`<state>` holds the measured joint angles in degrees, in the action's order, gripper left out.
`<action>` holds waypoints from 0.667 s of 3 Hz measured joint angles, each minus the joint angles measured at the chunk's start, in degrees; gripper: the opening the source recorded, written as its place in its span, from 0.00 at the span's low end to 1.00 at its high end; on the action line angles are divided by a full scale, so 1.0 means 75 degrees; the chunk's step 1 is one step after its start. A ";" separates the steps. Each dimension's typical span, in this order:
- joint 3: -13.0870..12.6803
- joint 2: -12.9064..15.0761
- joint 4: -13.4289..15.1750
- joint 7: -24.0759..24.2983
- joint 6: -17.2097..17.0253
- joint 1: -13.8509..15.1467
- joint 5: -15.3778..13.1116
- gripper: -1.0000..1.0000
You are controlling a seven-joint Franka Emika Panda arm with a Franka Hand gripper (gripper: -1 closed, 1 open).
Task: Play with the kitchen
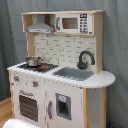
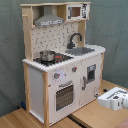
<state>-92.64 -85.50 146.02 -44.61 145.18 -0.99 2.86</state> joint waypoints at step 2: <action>-0.0133 -0.0042 -0.0572 0.0347 0.0917 0.1185 0.0000 1.00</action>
<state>-93.64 -85.81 141.73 -42.01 152.06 7.89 2.85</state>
